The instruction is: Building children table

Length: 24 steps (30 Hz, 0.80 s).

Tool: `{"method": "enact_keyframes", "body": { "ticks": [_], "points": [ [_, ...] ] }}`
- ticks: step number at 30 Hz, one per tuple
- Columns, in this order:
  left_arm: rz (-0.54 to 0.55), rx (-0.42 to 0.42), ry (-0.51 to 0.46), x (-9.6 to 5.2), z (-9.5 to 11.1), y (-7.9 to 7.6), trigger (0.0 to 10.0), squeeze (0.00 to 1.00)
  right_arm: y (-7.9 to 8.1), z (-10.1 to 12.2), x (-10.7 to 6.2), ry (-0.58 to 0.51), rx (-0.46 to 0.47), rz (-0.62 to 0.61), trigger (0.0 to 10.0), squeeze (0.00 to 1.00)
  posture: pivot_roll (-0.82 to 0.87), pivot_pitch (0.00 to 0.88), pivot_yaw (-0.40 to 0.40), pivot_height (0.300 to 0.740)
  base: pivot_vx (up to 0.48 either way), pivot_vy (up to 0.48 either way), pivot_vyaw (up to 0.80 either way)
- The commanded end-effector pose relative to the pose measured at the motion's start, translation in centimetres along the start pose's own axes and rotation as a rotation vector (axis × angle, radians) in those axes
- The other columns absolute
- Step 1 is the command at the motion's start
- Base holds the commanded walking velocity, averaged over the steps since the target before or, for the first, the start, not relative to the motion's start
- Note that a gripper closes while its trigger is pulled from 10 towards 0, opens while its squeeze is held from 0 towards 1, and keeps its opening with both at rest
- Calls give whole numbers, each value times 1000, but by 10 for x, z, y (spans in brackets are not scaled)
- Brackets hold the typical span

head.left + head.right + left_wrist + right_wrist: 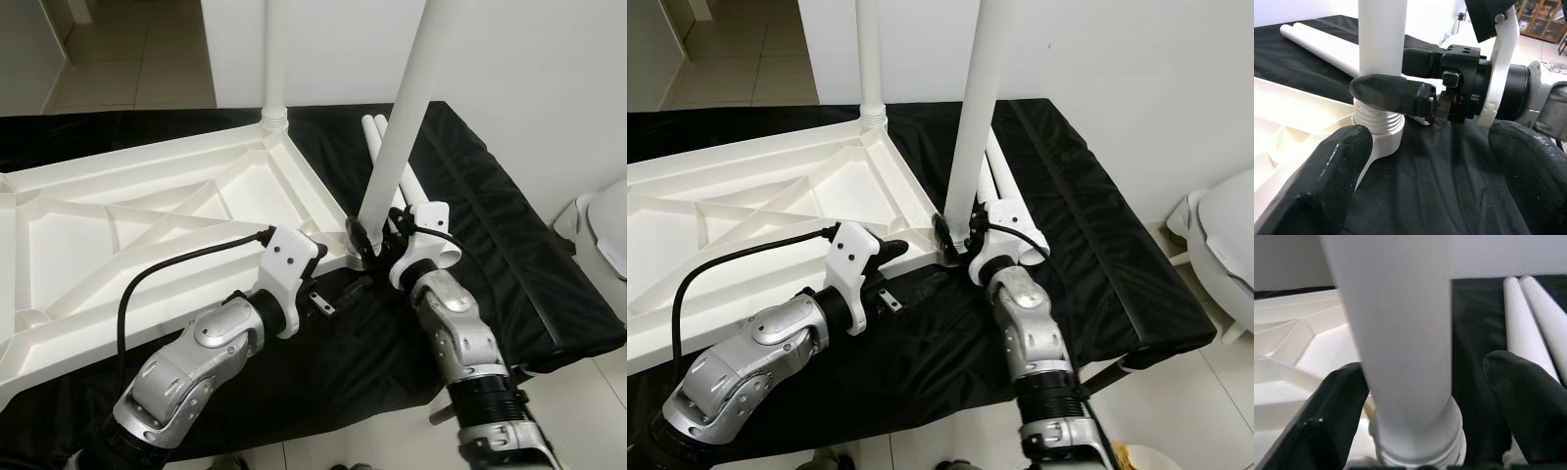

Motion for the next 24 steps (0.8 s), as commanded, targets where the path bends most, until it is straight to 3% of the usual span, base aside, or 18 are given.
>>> {"method": "enact_keyframes", "body": {
  "ticks": [1, 11, 21, 22, 23, 24],
  "points": [
    [-102, 1, -26, -1, 4, -13, 10000, 0, 2, -3, 0, 4, 5, 27, 10000, 0, 9, 109, -38, 740, 0, 0, 0],
    [-71, -3, -23, -3, 4, -8, 10000, 0, -2, -9, 10, 62, -35, 174, 10000, 0, 25, 119, -45, 740, 0, 0, 0],
    [-63, -9, -17, -3, 3, -7, 10000, 0, -7, -10, 20, 84, -42, 205, 10000, 0, 26, 121, -48, 740, 0, 0, 0],
    [-61, -9, -17, -3, 3, -6, 10000, 0, -9, -10, 21, 88, -36, 203, 8157, 0, 27, 121, -48, 740, 0, 0, 0],
    [-59, -8, -17, -3, 3, -6, 10000, 0, -10, -9, 22, 89, -34, 202, 4902, 0, 27, 121, -47, 740, 0, 0, 0],
    [-58, -5, -16, -3, 3, -5, 10000, 0, -11, -9, 23, 90, -34, 200, 3686, 0, 27, 121, -47, 740, 0, 0, 0]
  ]
}}
Point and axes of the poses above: a point about 5 cm out from each wrist's last joint towards the gripper, its own x axis pointing out of the wrist towards the gripper, its own z axis along the axis of the wrist's last joint, y = z × x, the point moved 6 cm from there along x, pointing out of the wrist towards the gripper, and after that the axes turned 14 degrees about x, right-handed, at the moved point
